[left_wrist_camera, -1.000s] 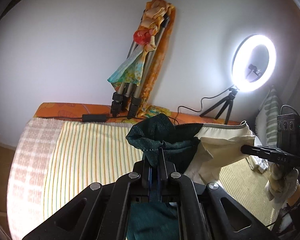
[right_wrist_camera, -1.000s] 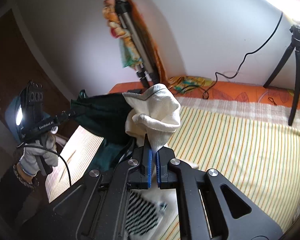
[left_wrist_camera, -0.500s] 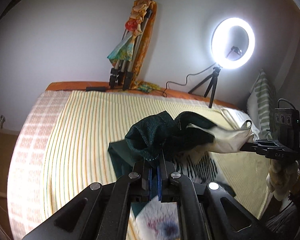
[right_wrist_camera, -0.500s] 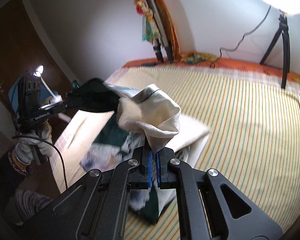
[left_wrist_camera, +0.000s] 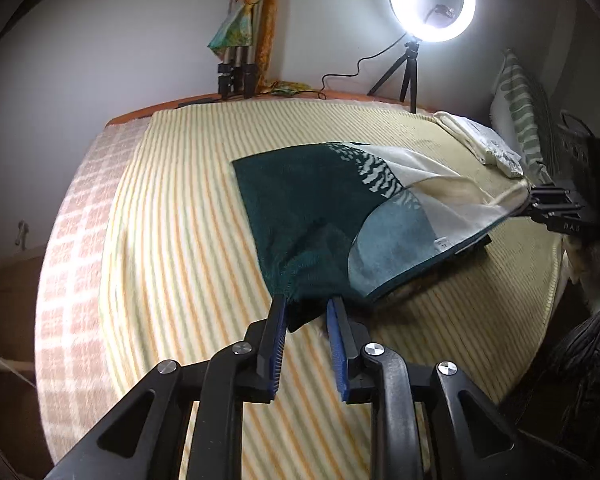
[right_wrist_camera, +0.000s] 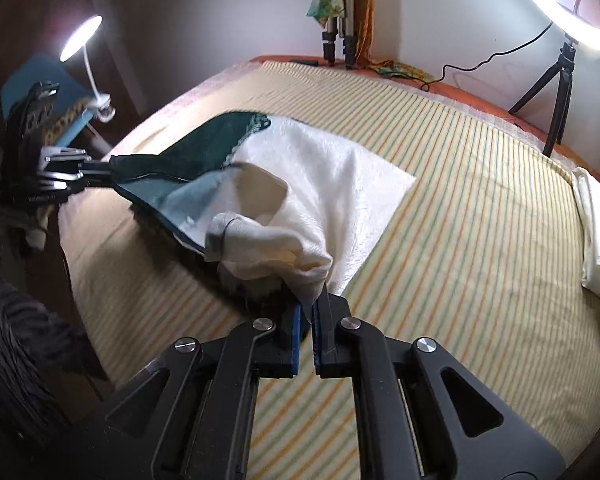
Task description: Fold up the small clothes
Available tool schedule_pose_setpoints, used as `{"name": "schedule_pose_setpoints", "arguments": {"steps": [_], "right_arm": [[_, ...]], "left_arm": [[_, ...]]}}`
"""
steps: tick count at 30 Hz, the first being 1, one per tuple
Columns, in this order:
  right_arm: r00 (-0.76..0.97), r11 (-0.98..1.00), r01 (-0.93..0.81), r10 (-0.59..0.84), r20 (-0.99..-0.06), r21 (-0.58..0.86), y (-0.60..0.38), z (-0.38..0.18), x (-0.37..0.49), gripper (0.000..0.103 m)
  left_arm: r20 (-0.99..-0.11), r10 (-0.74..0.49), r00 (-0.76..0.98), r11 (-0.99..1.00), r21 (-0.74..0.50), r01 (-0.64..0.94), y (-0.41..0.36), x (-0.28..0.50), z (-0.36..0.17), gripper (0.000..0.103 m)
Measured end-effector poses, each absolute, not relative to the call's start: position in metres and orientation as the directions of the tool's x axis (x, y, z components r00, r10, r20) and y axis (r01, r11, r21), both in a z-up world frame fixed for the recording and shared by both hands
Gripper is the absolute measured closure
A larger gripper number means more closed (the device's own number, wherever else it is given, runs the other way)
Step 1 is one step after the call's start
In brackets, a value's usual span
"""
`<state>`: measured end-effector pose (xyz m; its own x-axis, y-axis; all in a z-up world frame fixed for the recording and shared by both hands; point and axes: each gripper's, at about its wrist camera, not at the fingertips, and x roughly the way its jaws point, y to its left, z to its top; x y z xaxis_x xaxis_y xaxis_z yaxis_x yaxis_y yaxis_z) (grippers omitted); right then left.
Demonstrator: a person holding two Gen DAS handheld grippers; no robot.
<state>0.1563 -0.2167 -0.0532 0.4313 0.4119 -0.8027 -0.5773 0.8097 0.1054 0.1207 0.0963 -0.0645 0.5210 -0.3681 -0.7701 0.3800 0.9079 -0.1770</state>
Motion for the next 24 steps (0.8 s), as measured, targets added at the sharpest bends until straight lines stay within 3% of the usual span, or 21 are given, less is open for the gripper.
{"name": "schedule_pose_setpoints", "arguments": {"steps": [4, 6, 9, 16, 19, 24], "right_arm": [[0.426, 0.811, -0.573, 0.419, -0.802, 0.119, -0.233, -0.050, 0.134, 0.084], [0.422, 0.814, -0.556, 0.451, -0.786, 0.169, -0.245, -0.045, 0.127, 0.067], [0.435, 0.821, -0.512, 0.500, -0.749, 0.251, -0.261, -0.040, 0.123, 0.054], [0.363, 0.832, -0.241, 0.555, -0.748, 0.500, -0.284, -0.075, 0.144, 0.052], [0.303, 0.805, -0.158, 0.591, -0.747, 0.572, -0.287, -0.099, 0.149, 0.052], [0.282, 0.728, -0.085, 0.672, -0.684, 0.680, -0.293, -0.114, 0.153, 0.053]], "left_arm": [[-0.754, -0.380, 0.537, 0.920, -0.246, 0.305, 0.120, 0.117, -0.054, 0.074], [-0.741, -0.399, 0.540, 0.917, -0.303, 0.262, 0.129, 0.119, -0.051, 0.066], [-0.735, -0.433, 0.522, 0.900, -0.388, 0.201, 0.133, 0.128, -0.056, 0.052], [-0.723, -0.550, 0.417, 0.793, -0.609, -0.009, 0.136, 0.144, -0.104, 0.052], [-0.727, -0.554, 0.406, 0.790, -0.613, -0.018, 0.134, 0.142, -0.108, 0.057], [-0.729, -0.543, 0.417, 0.805, -0.594, 0.009, 0.123, 0.144, -0.104, 0.093]]}}
